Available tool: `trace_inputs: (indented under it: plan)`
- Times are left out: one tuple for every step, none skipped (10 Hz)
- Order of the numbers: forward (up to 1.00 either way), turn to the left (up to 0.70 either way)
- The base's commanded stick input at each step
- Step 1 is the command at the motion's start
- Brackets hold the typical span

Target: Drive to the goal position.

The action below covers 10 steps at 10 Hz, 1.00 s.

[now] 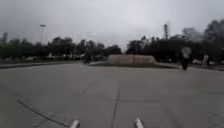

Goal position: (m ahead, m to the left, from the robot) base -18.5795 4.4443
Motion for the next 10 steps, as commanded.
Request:
trace_inputs:
  plan:
    - [1.0, 0.0]
    - [1.0, 0.0]
    - [1.0, 0.0]
    - [1.0, 0.0]
    - [1.0, 0.0]
    - [1.0, 0.0]
    - [1.0, 0.0]
    - [1.0, 0.0]
    - [1.0, 0.0]
    - [1.0, 0.0]
